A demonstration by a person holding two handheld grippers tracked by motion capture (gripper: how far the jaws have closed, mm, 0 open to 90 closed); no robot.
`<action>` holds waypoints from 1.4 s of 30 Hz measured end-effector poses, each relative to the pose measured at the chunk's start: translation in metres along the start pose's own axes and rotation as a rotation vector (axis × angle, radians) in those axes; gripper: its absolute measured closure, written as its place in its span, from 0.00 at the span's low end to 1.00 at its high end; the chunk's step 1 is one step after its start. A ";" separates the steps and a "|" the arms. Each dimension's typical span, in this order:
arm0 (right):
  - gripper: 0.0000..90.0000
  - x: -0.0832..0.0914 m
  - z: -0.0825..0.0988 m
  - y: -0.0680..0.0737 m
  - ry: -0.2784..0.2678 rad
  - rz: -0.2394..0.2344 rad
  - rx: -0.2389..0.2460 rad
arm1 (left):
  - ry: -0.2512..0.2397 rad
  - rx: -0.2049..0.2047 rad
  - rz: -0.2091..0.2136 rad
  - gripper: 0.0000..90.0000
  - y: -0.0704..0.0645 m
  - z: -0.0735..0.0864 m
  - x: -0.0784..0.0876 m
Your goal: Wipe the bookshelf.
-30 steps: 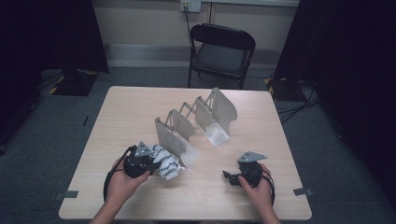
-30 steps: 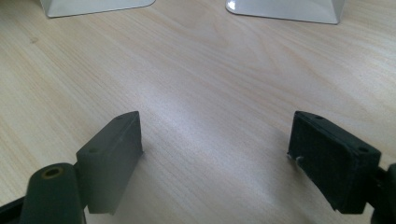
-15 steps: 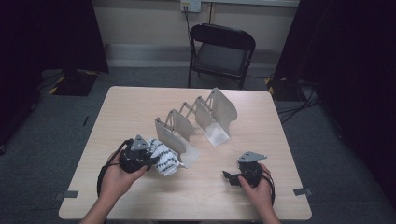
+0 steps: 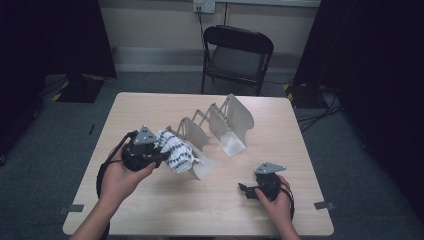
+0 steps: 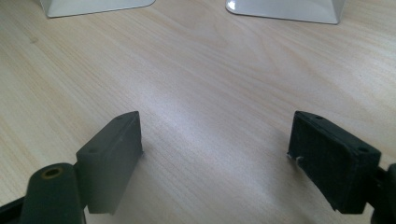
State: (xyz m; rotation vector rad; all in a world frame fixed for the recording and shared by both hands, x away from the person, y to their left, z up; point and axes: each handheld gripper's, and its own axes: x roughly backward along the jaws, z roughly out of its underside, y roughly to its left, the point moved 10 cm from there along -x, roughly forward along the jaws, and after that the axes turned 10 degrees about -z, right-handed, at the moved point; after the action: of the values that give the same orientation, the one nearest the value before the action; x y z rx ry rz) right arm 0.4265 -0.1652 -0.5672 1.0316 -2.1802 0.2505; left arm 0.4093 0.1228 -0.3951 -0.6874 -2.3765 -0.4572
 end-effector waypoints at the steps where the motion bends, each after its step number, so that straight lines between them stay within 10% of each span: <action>1: 0.18 0.000 0.000 0.000 0.000 0.000 0.000 | -0.004 0.008 -0.004 0.84 -0.002 -0.002 -0.003; 28: 0.18 -0.001 0.000 0.000 0.001 -0.006 0.004 | 0.159 0.028 0.041 0.84 -0.038 0.074 -0.092; 42: 0.18 -0.001 0.000 0.000 0.001 -0.006 0.004 | 0.226 0.010 0.039 0.84 -0.045 0.098 -0.114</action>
State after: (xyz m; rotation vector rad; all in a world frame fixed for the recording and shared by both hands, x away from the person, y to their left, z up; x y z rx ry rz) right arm 0.4269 -0.1646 -0.5673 1.0393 -2.1764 0.2524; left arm 0.4144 0.0918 -0.5488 -0.6404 -2.1490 -0.4793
